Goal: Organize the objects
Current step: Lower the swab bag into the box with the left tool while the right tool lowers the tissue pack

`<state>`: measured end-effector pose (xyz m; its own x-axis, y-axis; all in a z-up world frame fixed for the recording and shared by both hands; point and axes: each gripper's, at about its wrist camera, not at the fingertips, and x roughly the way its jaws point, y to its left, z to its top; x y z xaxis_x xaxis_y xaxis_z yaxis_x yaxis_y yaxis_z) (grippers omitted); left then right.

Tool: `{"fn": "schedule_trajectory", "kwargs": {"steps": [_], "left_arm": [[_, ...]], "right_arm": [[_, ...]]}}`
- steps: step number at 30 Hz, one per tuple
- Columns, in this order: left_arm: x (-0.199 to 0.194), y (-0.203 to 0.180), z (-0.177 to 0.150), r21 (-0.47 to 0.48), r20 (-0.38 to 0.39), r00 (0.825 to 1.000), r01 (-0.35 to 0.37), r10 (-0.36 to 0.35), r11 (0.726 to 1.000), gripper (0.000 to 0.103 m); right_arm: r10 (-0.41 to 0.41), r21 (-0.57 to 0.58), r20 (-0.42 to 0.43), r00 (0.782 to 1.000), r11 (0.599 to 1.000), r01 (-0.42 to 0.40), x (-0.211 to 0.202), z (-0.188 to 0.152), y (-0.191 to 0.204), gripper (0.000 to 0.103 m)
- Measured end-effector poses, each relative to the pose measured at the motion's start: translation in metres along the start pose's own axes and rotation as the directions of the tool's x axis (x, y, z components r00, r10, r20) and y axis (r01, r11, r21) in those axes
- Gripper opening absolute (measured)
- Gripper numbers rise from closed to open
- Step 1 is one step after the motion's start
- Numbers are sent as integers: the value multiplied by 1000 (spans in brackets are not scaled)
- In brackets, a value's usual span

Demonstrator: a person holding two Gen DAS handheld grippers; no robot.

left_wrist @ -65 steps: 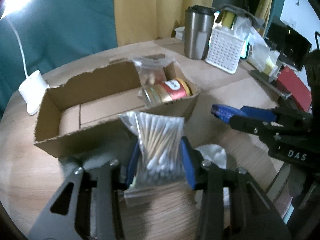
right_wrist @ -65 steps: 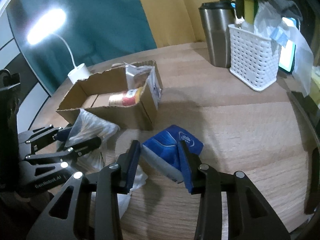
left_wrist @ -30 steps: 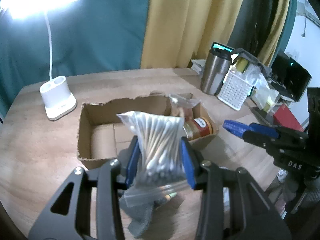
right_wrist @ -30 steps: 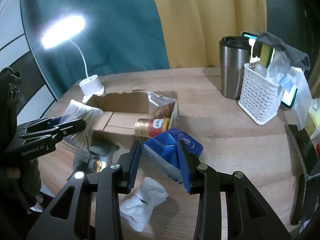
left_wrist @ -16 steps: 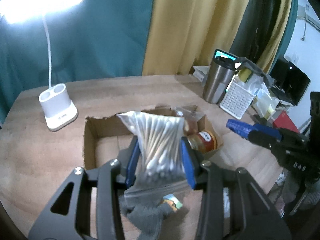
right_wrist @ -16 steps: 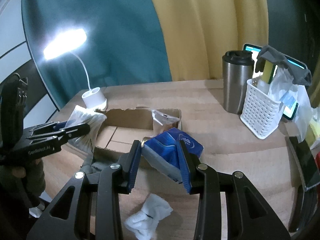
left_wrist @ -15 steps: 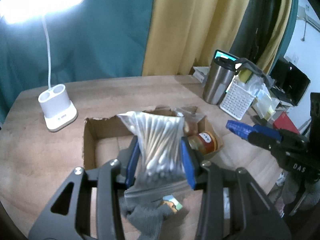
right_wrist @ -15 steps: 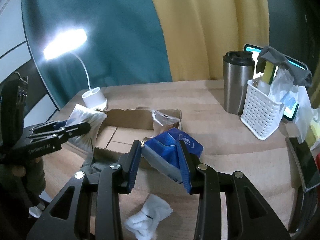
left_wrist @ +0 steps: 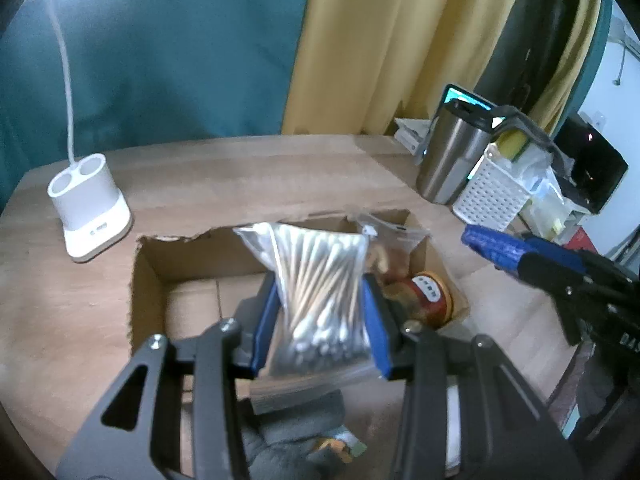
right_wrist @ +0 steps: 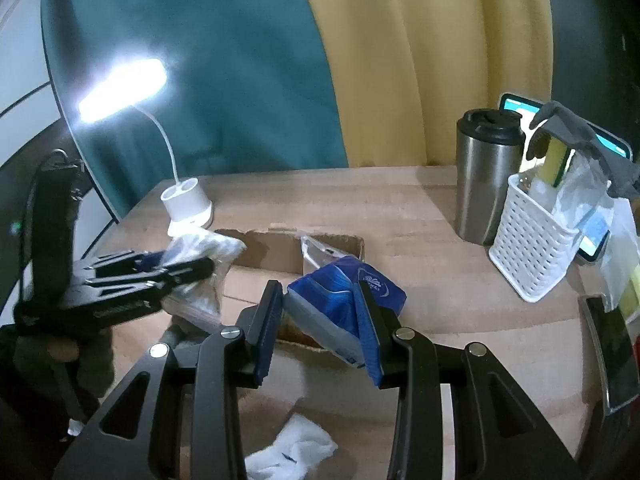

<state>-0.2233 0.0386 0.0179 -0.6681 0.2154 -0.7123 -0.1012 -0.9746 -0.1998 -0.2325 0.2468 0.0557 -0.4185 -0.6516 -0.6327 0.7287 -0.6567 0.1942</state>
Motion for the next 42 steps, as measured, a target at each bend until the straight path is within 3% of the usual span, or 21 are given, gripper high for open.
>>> {"fn": "schedule_trajectory", "kwargs": {"steps": [13,25,29,42], "left_arm": [[52,-1,-5,-44,-100,995,1,-6,999,41],[78,-5,-14,-80,-206,978,14,-30,997,45],[72,-8,-13,-70,-184,981,44,-56,997,59],[29,0,-11,-8,-54,998,-36,36,999,59]], "right_arm": [[13,9,-25,1000,1000,-13,19,5,-10,39],[11,18,-41,999,1000,-10,26,6,-15,39],[10,16,-41,999,1000,-10,27,6,-14,39],[15,-17,-58,998,1000,-16,35,9,5,39]]}}
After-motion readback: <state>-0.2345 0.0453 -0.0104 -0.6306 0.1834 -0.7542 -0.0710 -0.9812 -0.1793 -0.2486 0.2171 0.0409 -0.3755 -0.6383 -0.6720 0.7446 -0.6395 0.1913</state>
